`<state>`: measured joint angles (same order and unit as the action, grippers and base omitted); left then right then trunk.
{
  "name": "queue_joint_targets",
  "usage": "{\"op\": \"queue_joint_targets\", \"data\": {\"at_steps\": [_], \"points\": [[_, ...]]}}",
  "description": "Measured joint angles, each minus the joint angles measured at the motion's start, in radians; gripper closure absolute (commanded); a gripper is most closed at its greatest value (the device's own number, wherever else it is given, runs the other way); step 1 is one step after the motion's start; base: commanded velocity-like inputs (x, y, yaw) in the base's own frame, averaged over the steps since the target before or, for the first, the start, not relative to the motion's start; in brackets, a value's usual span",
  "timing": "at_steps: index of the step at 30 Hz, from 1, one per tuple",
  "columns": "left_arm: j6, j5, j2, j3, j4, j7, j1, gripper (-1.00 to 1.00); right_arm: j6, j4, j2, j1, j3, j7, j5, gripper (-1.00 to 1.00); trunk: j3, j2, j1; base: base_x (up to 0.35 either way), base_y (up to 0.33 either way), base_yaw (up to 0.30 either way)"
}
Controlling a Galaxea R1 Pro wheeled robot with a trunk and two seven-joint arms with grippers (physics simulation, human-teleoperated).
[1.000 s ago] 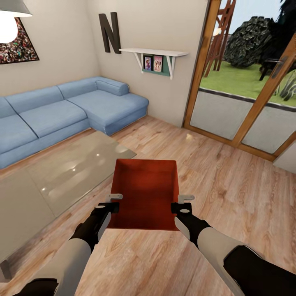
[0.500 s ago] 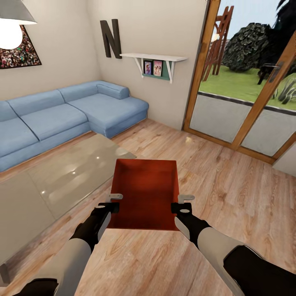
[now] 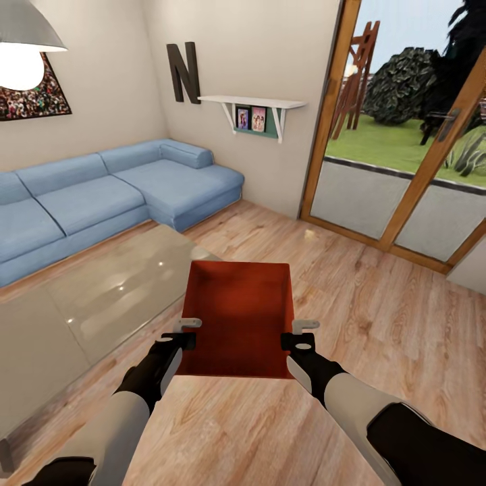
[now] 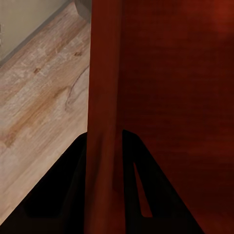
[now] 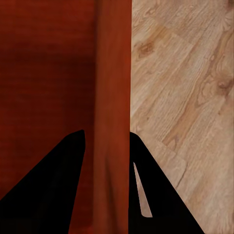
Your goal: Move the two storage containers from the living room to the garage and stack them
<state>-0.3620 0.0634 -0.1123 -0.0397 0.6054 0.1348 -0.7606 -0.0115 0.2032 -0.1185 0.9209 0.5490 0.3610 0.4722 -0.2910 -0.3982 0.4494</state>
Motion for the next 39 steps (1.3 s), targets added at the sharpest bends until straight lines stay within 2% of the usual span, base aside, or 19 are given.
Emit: {"op": "queue_joint_targets", "data": {"at_steps": [39], "points": [[0.0,0.001,0.0,0.0,-0.001,0.0,0.0,1.0,0.0,-0.001,0.0,0.0,0.0,-0.001,0.0,1.0,0.061,0.0,0.0,0.0,0.0,0.0]]}}
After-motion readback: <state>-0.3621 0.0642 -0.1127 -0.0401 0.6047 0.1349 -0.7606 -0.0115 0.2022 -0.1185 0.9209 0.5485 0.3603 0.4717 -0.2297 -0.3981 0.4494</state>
